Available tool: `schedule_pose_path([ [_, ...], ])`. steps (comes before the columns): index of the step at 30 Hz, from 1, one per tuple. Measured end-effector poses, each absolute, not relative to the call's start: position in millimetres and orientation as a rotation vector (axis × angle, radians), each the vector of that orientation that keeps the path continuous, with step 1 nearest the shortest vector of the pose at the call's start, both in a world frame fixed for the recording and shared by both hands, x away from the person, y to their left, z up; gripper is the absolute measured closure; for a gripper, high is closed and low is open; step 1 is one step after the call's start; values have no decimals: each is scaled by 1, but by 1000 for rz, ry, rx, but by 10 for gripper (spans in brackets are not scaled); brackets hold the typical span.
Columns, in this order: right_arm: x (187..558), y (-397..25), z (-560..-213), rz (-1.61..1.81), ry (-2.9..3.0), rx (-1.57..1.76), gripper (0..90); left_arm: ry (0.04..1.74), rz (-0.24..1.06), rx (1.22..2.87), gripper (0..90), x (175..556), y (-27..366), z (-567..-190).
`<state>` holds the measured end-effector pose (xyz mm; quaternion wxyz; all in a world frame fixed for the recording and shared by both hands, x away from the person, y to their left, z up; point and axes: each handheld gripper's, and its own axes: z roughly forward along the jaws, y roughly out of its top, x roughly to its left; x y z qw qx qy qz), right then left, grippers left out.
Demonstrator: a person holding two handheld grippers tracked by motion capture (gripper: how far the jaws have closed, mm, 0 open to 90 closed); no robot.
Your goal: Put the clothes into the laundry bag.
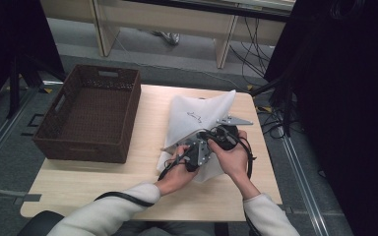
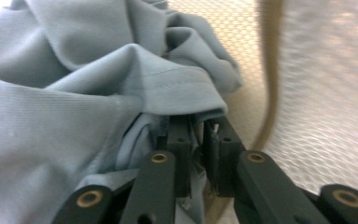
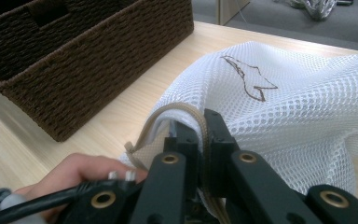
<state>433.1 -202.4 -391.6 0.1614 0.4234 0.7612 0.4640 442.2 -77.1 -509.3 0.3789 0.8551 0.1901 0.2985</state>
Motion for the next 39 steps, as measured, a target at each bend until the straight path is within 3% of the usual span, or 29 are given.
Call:
schedule_pose_path([
  [5,431,-201,-391,1303,2192,1229,872,457,878,2175,844,447,-81,-507],
  [8,434,-203,-391,1302,2178,1193,872,556,787,2135,848,445,-86,-514],
  [13,432,-204,-391,1320,2186,1242,872,555,797,2137,845,446,-85,-515],
  [14,432,-205,-393,1313,2178,1224,872,497,872,2158,844,449,-82,-511],
  [17,432,-206,-394,1318,2180,1223,872,457,900,2176,840,450,-81,-510],
  [18,432,-207,-394,1312,2169,1230,872,518,826,2157,839,447,-83,-514],
  [21,434,-213,-391,1304,2167,1210,872,455,803,2185,826,445,-80,-514],
  [32,431,-212,-388,1312,2153,1246,872,451,837,2168,834,435,-71,-513],
  [39,433,-215,-393,1306,2159,1216,872,400,791,2185,820,424,-55,-505],
])
